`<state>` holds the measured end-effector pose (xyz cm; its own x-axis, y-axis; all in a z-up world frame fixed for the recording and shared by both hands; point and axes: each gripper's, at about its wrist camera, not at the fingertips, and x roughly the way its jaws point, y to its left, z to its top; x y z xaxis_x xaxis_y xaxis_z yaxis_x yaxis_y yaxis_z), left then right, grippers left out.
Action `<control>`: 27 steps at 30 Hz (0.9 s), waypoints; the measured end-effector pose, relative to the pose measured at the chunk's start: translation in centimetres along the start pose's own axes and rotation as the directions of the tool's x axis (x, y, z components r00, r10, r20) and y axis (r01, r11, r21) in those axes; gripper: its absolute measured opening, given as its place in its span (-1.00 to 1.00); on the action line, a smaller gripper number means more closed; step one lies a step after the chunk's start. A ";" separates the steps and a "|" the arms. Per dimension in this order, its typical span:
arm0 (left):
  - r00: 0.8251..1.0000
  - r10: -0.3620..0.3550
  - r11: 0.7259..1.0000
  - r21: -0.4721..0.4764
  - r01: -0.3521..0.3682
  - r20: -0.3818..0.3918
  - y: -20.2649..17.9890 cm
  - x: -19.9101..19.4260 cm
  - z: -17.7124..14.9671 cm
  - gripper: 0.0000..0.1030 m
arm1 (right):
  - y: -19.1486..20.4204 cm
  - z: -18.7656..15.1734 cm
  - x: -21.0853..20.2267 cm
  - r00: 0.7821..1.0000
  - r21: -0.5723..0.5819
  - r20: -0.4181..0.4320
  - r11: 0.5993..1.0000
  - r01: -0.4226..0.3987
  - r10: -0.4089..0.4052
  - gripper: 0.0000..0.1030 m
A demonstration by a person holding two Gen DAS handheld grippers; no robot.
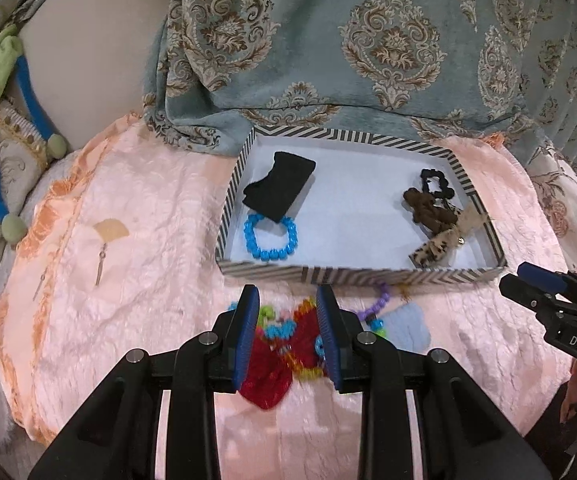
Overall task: Organize jewelry
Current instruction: 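Lift both grippers away from the striped tray, then grasp the light blue fluffy scrunchie with the right gripper while the left moves to the bead bracelets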
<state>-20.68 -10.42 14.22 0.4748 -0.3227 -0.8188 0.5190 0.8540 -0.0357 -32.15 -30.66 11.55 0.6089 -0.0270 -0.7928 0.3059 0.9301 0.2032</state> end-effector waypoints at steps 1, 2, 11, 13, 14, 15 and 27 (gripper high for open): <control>1.000 -0.007 1.000 -0.005 0.007 0.000 0.1 -0.2 -0.2 -0.74 | 0.1 -0.2 -0.3 1.000 -0.001 0.001 1.000 -0.002 0.002 0.04; 1.000 -0.016 1.000 -0.012 0.016 -0.001 0.2 -0.5 -0.5 -0.74 | 0.3 -0.5 -0.5 1.000 -0.003 0.002 1.000 -0.003 0.003 0.05; 0.995 -0.094 0.992 -0.084 0.091 -0.039 1.8 -1.4 -2.5 -0.72 | 2.2 -2.6 -0.6 0.998 -0.033 -0.031 0.998 -0.055 0.054 0.13; 0.995 -0.093 0.992 -0.095 0.089 -0.045 2.2 -1.2 -2.8 -0.71 | 2.8 -3.0 0.0 0.996 -0.043 -0.044 0.996 -0.079 0.077 0.13; 0.994 -0.097 0.990 -0.107 0.091 -0.053 2.7 -1.0 -3.0 -0.71 | 3.1 -3.1 0.4 0.994 -0.048 -0.046 0.994 -0.099 0.097 0.13; 0.993 -0.105 0.988 -0.119 0.097 -0.058 3.0 -0.8 -3.0 -0.71 | 3.4 -3.2 0.8 0.993 -0.049 -0.050 0.993 -0.110 0.108 0.13; 0.966 -0.234 0.957 -0.203 0.210 -0.106 3.2 2.1 -2.7 -0.72 | 5.7 -2.8 6.1 0.981 -0.043 -0.122 0.986 -0.160 0.154 0.13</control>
<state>-19.93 -7.25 10.85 0.2617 -0.4688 -0.8437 0.4521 0.8318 -0.3220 -28.79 -24.52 6.29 0.5548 0.1613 -0.8162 0.1730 0.9372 0.3028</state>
